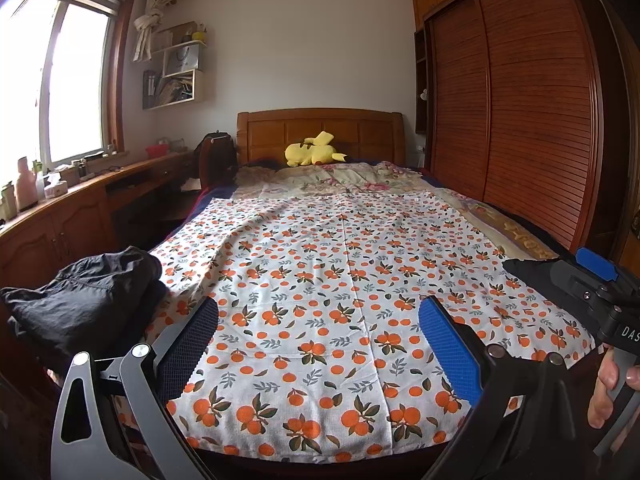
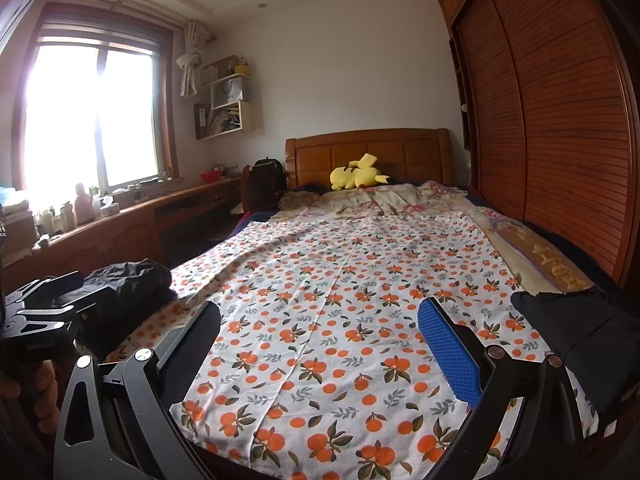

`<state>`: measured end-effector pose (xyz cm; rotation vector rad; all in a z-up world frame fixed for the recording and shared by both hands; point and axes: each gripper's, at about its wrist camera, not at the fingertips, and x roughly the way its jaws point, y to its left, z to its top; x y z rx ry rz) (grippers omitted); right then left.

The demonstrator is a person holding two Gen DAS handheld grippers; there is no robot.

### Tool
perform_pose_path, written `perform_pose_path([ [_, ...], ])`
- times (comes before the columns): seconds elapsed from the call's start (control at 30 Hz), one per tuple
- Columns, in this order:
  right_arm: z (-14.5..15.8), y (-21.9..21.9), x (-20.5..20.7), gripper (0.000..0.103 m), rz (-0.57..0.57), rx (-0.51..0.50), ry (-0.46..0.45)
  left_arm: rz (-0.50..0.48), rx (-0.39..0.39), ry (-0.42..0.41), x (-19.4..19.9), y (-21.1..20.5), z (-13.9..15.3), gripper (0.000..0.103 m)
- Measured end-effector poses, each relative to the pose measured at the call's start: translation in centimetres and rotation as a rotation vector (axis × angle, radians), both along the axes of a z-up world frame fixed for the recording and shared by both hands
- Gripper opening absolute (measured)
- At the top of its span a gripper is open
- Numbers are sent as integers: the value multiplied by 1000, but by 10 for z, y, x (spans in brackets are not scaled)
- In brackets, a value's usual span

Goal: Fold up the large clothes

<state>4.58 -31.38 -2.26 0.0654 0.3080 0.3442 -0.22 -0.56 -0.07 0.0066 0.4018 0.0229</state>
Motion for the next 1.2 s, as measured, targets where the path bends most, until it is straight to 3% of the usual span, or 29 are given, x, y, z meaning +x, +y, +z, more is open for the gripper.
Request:
perform_pose_path([
  [1.2, -1, -1, -1, 96, -11, -3, -1, -6, 3, -6, -5, -2, -3, 101],
])
